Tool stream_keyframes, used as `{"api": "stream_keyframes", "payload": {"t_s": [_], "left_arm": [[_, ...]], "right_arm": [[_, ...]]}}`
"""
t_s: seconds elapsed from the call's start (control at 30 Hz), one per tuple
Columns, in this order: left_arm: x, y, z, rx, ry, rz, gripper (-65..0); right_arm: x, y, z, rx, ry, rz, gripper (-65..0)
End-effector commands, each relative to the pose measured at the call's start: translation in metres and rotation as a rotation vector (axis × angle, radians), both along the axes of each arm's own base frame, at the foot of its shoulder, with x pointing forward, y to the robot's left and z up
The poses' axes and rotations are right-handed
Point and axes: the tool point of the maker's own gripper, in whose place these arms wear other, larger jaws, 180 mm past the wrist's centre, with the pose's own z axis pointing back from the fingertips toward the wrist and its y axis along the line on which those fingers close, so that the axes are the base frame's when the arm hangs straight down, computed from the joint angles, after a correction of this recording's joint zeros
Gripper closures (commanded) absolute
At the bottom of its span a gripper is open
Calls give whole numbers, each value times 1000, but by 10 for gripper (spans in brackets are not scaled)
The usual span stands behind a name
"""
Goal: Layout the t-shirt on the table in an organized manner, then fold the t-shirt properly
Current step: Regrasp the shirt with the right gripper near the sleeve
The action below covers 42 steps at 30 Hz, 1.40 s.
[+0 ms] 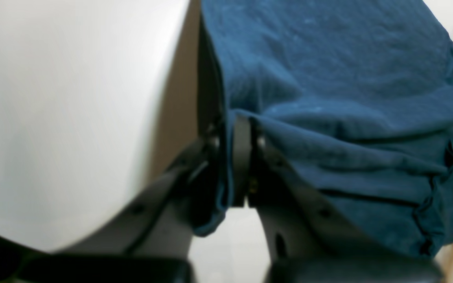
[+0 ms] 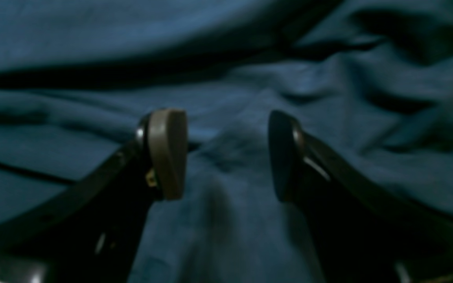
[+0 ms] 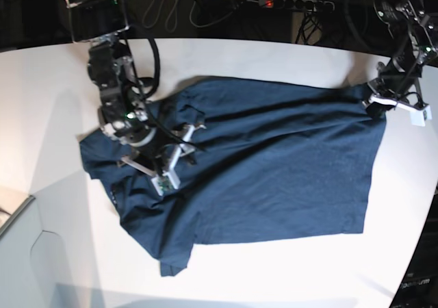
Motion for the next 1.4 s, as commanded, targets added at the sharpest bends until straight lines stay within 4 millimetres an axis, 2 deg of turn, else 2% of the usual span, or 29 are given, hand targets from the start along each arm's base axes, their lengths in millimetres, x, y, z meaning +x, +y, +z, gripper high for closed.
{"api": "stream_keyframes", "payload": {"t_s": [0.0, 0.1, 0.23, 0.37, 0.63, 0.8, 1.23, 1.37], "left_arm": [[6, 5, 11, 17, -38, -4, 0], [6, 5, 11, 17, -38, -4, 0], [6, 5, 11, 17, -38, -4, 0], [7, 5, 11, 16, -39, -4, 0], [6, -1, 9, 1, -39, -1, 0], [6, -2, 8, -3, -39, 1, 0], [7, -2, 8, -3, -40, 1, 0], [7, -2, 8, -3, -40, 1, 0]], "right_arm": [[18, 3, 19, 19, -61, -3, -333], [22, 2, 14, 16, -42, -21, -333], [31, -15, 4, -3, -20, -141, -334], [31, -16, -6, -11, 10, -143, -334], [30, -15, -8, -10, 13, -146, -334], [27, -17, -17, -15, 38, -153, -334], [27, -17, -18, -15, 40, -154, -327], [27, -19, -28, -25, 71, -156, -282]]}}
